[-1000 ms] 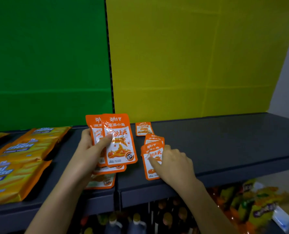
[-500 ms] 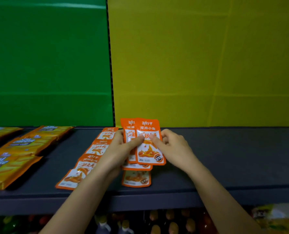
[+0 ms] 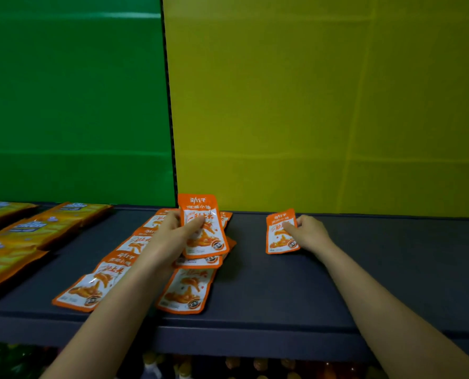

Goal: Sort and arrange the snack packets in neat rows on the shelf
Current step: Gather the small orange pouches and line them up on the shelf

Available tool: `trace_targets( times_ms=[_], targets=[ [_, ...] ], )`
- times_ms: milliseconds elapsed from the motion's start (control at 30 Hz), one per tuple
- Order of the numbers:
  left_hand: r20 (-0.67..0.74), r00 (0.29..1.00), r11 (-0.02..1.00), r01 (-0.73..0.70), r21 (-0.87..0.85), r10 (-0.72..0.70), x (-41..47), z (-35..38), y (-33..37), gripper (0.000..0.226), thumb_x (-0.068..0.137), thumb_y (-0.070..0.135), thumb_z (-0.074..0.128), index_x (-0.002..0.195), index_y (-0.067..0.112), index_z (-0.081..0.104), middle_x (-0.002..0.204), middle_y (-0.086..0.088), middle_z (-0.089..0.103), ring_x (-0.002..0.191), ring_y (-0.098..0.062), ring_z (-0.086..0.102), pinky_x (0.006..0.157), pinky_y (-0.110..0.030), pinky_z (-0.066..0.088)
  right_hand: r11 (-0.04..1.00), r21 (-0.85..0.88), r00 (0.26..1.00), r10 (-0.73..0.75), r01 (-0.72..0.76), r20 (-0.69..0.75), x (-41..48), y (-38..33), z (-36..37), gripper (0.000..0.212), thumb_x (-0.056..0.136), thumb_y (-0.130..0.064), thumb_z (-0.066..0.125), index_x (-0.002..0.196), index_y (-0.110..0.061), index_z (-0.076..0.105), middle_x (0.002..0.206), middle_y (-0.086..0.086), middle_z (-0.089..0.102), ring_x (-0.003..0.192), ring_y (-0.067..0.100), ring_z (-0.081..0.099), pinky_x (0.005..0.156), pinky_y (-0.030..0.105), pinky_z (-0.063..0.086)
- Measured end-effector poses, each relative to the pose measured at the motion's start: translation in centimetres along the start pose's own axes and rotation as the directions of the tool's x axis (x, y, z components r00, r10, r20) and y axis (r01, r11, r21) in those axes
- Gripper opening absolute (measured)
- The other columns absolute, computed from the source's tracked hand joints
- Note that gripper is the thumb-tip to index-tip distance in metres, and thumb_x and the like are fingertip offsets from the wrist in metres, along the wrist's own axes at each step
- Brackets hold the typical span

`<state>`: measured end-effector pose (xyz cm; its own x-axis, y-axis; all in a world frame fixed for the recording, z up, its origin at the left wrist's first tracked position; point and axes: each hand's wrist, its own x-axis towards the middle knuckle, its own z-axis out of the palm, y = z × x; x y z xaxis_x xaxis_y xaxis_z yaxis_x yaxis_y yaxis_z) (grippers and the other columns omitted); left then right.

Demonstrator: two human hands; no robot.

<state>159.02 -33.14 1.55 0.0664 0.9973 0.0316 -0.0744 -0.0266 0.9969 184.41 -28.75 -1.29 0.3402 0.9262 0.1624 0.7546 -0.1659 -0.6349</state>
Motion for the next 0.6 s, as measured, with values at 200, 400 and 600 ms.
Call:
trace_targets(
  times_ms=[200, 400, 600],
  targets=[
    [-0.015, 1.0, 0.998, 0.02, 0.066, -0.019, -1.0, 0.1, -0.5, 0.035, 0.084, 0.028, 0.064, 0.115, 0.018, 0.051, 0.091, -0.008, 0.072, 0.064, -0.019, 0.071, 0.056, -0.031, 0.056, 0.967, -0.254, 0.999, 0.038, -0.032, 0.018, 2.5, -0.1, 1.3, 0.054, 0.09, -0.051, 0.046, 0.118, -0.006, 0.054, 0.128, 0.017, 0.055, 0.117, 0.034, 0.051, 0.089, 0.038, 0.044],
    [0.005, 1.0, 0.989, 0.003, 0.145, -0.003, -2.0, 1.0, -0.5, 0.032, 0.083, 0.028, 0.064, 0.11, 0.025, 0.046, 0.091, -0.003, 0.07, 0.056, -0.01, 0.07, 0.045, -0.022, 0.052, 0.95, -0.31, 0.999, 0.034, -0.037, -0.016, 3.1, -0.1, 1.7, 0.059, 0.09, -0.05, 0.048, 0.126, -0.003, 0.049, 0.132, 0.017, 0.051, 0.121, 0.035, 0.049, 0.091, 0.039, 0.044],
    [0.022, 1.0, 0.989, -0.008, 0.15, 0.005, -2.7, 2.4, -0.8, 0.025, 0.081, 0.031, 0.066, 0.101, 0.027, 0.05, 0.093, -0.003, 0.071, 0.065, -0.014, 0.071, 0.055, -0.027, 0.055, 0.978, 0.034, 0.978, -0.205, 0.206, -0.03, 1.3, -2.2, 0.0, 0.051, 0.094, -0.054, 0.029, 0.069, -0.015, 0.05, 0.076, 0.003, 0.056, 0.079, 0.022, 0.052, 0.074, 0.034, 0.041]
  ],
)
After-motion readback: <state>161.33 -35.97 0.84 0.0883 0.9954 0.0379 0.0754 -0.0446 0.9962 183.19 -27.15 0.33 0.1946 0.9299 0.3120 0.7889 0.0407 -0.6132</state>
